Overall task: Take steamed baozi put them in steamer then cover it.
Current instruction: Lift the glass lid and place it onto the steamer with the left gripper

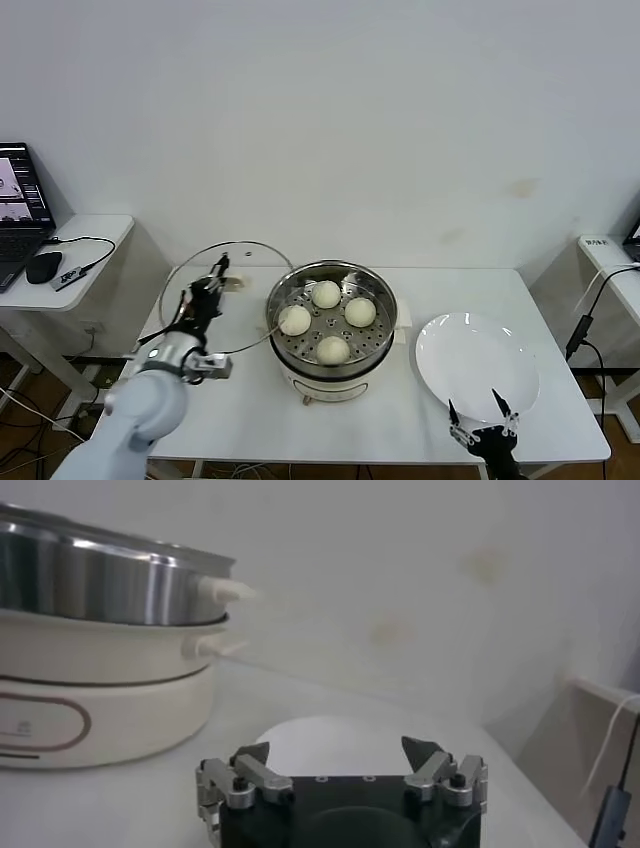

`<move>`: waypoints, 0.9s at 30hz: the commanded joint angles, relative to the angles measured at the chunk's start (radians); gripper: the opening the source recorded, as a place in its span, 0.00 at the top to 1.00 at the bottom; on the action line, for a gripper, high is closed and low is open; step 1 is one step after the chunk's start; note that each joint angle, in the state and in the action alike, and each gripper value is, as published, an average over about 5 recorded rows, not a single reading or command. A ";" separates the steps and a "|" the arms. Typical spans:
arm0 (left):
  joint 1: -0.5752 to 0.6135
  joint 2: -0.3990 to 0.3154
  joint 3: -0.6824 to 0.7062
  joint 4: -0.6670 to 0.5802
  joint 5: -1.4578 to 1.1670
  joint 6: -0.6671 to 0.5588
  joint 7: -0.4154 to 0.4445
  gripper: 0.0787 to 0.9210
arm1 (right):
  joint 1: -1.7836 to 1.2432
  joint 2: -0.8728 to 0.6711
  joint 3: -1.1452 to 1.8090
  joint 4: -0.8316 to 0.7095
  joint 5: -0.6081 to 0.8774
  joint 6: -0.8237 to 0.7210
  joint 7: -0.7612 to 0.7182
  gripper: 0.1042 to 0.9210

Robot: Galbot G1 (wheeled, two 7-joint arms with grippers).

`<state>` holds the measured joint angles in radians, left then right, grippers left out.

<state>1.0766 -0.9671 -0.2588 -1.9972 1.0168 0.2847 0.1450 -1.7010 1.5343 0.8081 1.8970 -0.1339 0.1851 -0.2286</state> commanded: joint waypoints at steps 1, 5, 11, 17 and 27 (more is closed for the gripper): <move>-0.226 -0.145 0.285 0.024 0.219 0.142 0.145 0.93 | 0.011 0.036 -0.034 -0.023 -0.156 0.000 0.023 0.12; -0.224 -0.238 0.312 0.053 0.297 0.154 0.172 0.93 | 0.016 0.041 -0.041 -0.034 -0.160 0.001 0.031 0.12; -0.212 -0.368 0.328 0.099 0.363 0.182 0.198 0.93 | 0.013 0.042 -0.046 -0.045 -0.177 0.003 0.035 0.12; -0.215 -0.446 0.321 0.126 0.386 0.223 0.210 0.93 | 0.015 0.042 -0.055 -0.059 -0.185 0.004 0.037 0.12; -0.190 -0.509 0.342 0.156 0.475 0.220 0.222 0.93 | 0.023 0.041 -0.069 -0.072 -0.189 0.003 0.040 0.12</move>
<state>0.8921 -1.3678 0.0492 -1.8715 1.3907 0.4808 0.3463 -1.6800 1.5727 0.7457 1.8344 -0.3065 0.1886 -0.1918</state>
